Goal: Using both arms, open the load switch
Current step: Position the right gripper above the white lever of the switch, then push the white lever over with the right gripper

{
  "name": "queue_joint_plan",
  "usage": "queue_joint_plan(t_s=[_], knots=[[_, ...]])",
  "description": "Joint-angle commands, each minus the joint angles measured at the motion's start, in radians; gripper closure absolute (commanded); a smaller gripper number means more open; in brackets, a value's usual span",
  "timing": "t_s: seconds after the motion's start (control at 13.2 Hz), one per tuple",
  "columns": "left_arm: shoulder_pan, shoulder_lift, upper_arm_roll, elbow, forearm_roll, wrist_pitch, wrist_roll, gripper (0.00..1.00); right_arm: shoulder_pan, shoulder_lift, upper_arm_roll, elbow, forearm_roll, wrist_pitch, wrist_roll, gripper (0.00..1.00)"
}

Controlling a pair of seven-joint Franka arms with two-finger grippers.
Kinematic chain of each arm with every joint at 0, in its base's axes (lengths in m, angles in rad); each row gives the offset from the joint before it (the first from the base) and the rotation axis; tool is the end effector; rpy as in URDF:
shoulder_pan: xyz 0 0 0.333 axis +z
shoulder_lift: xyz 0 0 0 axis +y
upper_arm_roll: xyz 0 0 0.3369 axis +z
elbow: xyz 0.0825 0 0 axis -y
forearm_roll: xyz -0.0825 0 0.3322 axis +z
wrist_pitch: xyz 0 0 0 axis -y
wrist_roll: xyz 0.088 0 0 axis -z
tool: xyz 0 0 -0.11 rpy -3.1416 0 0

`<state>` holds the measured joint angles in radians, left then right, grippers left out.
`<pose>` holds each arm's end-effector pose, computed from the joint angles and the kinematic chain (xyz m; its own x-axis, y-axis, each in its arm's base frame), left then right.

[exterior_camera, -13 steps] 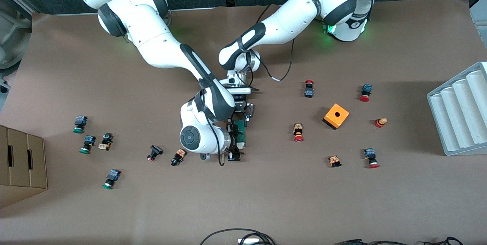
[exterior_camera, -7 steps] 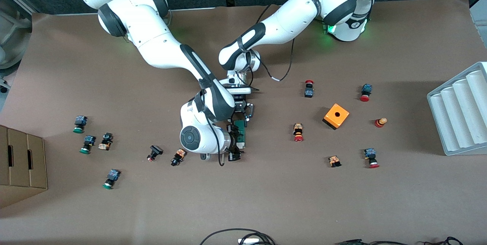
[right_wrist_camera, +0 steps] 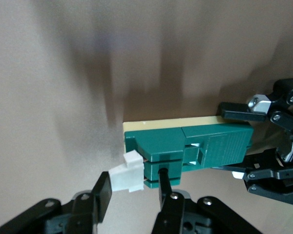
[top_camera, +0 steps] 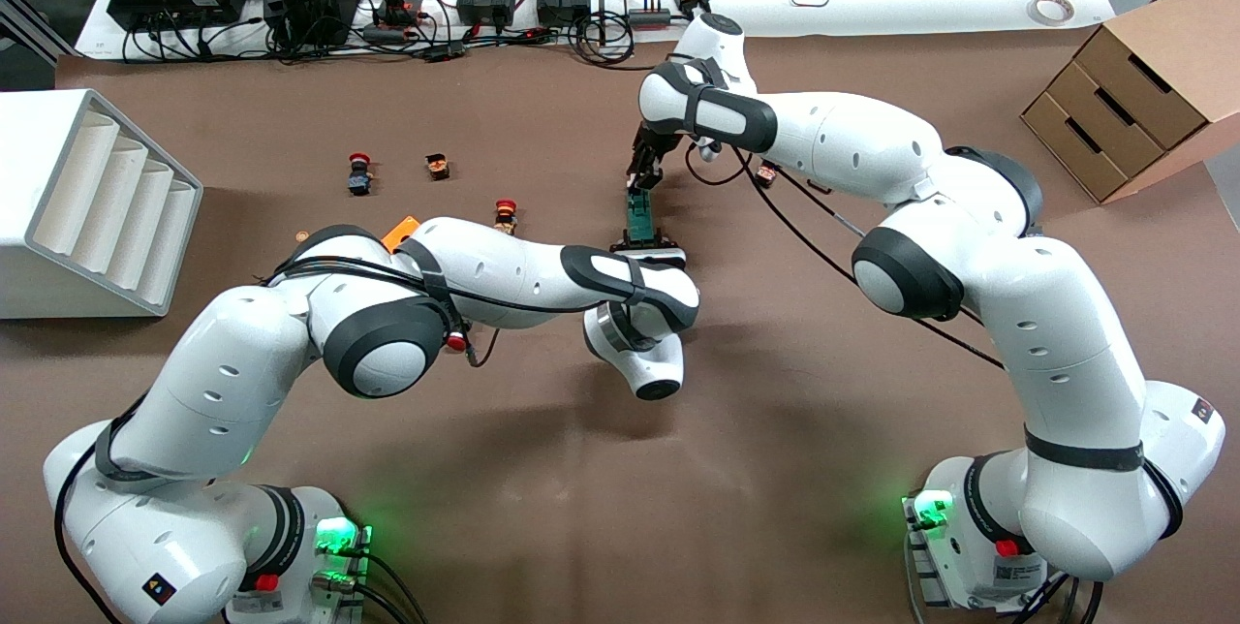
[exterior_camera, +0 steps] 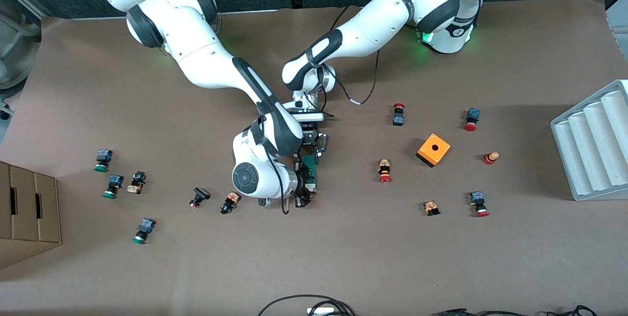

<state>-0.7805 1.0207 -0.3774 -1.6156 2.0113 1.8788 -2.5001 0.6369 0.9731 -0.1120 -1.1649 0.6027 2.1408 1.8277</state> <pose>0.3640 -0.5463 0.1116 0.3198 0.0176 0.9473 0.0277 -0.9996 0.0092 0.6140 0.4174 0.2426 -0.0380 -0.9258 -0.3760 -0.9890 -0.0189 0.1464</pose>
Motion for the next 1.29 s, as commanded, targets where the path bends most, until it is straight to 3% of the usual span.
queue_joint_plan(t_s=[0.0,1.21], knots=[[-0.017,0.006,0.012,0.011,0.015,-0.015,-0.017,0.35,0.006,0.016,-0.005,0.022,0.028,-0.016,0.01,0.61],[-0.017,0.006,0.012,0.011,0.015,-0.015,-0.016,0.35,0.009,-0.039,-0.005,-0.032,0.019,-0.067,0.004,0.61]])
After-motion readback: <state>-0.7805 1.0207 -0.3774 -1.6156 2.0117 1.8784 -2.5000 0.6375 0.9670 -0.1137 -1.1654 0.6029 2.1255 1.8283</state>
